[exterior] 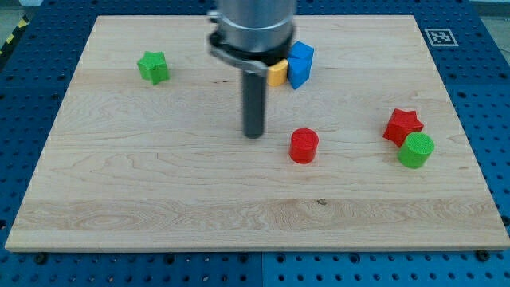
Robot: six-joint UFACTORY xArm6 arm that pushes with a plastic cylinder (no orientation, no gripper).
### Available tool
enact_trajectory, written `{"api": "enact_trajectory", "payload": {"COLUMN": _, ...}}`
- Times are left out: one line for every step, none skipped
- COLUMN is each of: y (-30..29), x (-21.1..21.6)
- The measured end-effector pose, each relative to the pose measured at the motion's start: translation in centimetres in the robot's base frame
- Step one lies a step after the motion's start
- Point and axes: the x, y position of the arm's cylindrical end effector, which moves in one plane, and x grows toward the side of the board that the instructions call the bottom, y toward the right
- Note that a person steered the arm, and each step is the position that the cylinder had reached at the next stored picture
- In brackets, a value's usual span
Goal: Drag the red circle below the red star
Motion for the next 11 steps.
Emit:
{"api": "enact_trajectory", "payload": {"y": -0.8, "x": 2.7}}
{"api": "enact_trajectory", "payload": {"y": -0.7, "x": 3.4}}
{"api": "enact_trajectory", "payload": {"y": 0.2, "x": 3.4}}
{"api": "enact_trajectory", "payload": {"y": 6.4, "x": 3.4}}
{"api": "enact_trajectory", "payload": {"y": 11.8, "x": 3.4}}
{"api": "enact_trajectory", "payload": {"y": 13.4, "x": 3.4}}
{"api": "enact_trajectory", "payload": {"y": 12.5, "x": 2.5}}
{"api": "enact_trajectory", "payload": {"y": 12.9, "x": 1.1}}
{"api": "enact_trajectory", "payload": {"y": 14.9, "x": 1.0}}
{"api": "enact_trajectory", "payload": {"y": 18.1, "x": 1.5}}
{"api": "enact_trajectory", "payload": {"y": 19.3, "x": 1.6}}
